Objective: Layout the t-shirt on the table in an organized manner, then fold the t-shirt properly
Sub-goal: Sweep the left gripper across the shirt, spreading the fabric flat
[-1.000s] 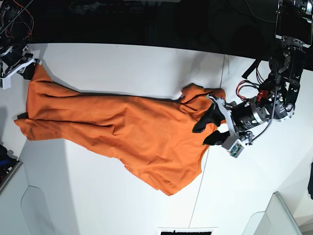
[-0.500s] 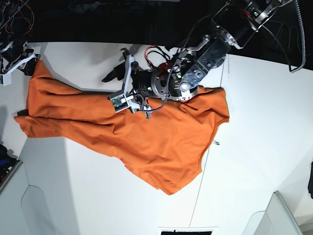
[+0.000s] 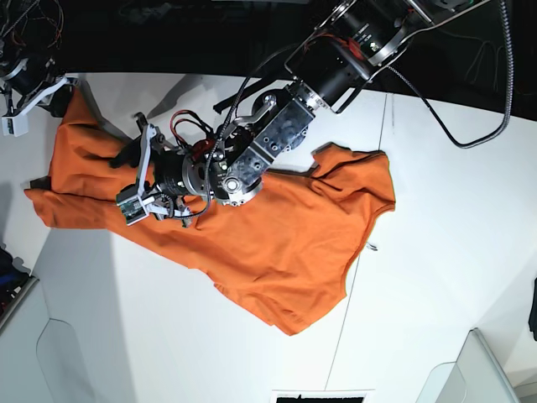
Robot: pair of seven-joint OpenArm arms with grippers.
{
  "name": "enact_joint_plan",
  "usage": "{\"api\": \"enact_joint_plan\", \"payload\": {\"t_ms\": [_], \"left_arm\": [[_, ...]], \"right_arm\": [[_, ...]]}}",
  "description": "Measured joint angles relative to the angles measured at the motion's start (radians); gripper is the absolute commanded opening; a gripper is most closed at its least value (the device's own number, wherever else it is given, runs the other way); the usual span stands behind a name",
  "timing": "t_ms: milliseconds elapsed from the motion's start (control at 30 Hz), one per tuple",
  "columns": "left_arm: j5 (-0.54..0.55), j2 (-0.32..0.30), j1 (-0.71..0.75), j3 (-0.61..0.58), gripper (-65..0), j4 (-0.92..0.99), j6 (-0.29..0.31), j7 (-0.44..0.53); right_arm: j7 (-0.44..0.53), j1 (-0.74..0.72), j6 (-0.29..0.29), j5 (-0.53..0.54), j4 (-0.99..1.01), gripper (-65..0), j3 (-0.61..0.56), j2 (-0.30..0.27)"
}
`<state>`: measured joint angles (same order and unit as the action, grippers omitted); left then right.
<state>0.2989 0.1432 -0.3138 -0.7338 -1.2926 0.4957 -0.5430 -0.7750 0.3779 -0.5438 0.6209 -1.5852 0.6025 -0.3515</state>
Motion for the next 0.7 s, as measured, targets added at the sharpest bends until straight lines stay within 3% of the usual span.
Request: {"api": "enact_joint_plan", "payload": {"t_ms": [133, 267, 467, 600, 700], "left_arm": [[-0.015, 0.001, -0.042, 0.0, -30.8, 0.116, -0.005, 0.055], [-0.045, -0.004, -0.064, -0.004, -30.8, 0.205, -0.063, 0.127], [-0.113, 0.001, -0.066, -0.005, -30.8, 0.325, -0.071, 0.214], [-0.135, 0.01, -0.105, -0.007, -30.8, 0.399, -0.208, 0.238], [-0.15, 0.012, -0.164, -0.006, -30.8, 0.455, -0.226, 0.232]], "right_arm": [[-0.016, 0.071, -0.003, -0.01, -0.07, -65.0, -0.001, 0.0], [-0.027, 0.127, -0.002, -0.014, -0.125, -65.0, -0.003, 0.0], [-0.05, 0.166, -0.003, -0.004, -0.18, -65.0, -0.003, 0.003], [-0.08, 0.185, -0.008, 0.031, -0.228, -65.0, -0.005, 0.003], [-0.092, 0.21, -0.011, 0.048, -0.263, -65.0, -0.005, 0.002]]}}
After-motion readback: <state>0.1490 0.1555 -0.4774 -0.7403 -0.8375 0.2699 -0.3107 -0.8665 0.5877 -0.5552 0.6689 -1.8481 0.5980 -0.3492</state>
